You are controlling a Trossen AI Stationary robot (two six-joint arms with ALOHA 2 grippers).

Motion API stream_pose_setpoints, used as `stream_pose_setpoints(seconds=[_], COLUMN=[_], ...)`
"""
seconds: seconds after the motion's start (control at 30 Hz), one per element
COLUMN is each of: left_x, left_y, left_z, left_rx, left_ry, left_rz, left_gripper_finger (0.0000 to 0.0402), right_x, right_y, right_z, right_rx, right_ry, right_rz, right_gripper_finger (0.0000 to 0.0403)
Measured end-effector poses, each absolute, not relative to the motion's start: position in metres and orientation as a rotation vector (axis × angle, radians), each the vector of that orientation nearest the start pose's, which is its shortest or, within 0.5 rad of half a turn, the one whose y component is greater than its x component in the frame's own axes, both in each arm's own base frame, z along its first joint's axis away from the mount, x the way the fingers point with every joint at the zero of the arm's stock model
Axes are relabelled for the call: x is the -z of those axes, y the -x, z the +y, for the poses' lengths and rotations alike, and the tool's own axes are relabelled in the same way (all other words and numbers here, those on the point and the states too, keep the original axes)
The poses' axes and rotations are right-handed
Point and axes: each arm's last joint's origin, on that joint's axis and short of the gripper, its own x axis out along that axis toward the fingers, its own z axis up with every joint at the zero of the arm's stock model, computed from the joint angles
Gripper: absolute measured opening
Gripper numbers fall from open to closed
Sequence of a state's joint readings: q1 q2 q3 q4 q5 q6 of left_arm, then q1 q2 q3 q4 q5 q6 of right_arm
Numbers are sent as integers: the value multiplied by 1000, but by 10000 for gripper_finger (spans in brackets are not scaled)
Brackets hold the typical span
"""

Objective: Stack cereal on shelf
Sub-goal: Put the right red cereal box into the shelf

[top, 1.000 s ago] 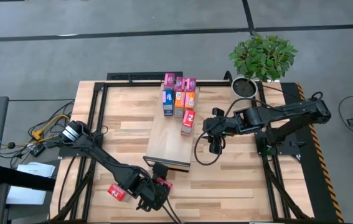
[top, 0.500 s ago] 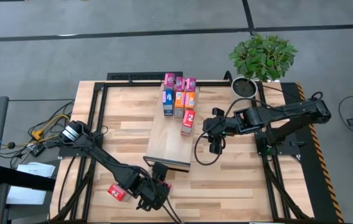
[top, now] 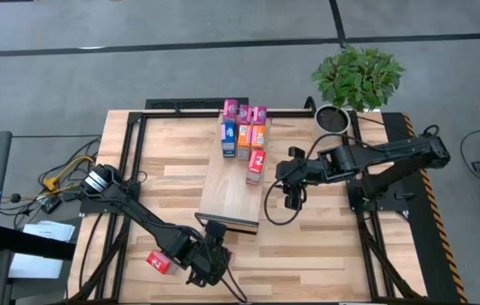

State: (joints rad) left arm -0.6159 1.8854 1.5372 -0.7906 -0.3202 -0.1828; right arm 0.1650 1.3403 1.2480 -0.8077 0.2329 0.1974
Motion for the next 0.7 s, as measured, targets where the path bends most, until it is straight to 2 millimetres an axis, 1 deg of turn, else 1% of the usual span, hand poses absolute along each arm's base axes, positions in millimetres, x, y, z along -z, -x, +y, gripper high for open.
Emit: stream_pose_setpoints(seconds=[0.3,0.4,0.5,0.7], left_x=[-241,-244,-254,-292], left_y=[-325,-324,-322,-317], left_z=[-219,-218,-216,-215], left_rx=[158,144,133,138], left_ry=[-327,-302,-286,-172], left_rz=[1035,1035,1035,1036], left_gripper_finger=[165,161,160,160], right_x=[-323,-323,-323,-322], right_y=[-266,-266,-266,-266], right_z=[37,37,37,37], right_rx=[154,152,147,144], right_ry=[-9,-5,7,14], right_rz=[870,871,872,874], right_gripper_finger=[156,152,150,145])
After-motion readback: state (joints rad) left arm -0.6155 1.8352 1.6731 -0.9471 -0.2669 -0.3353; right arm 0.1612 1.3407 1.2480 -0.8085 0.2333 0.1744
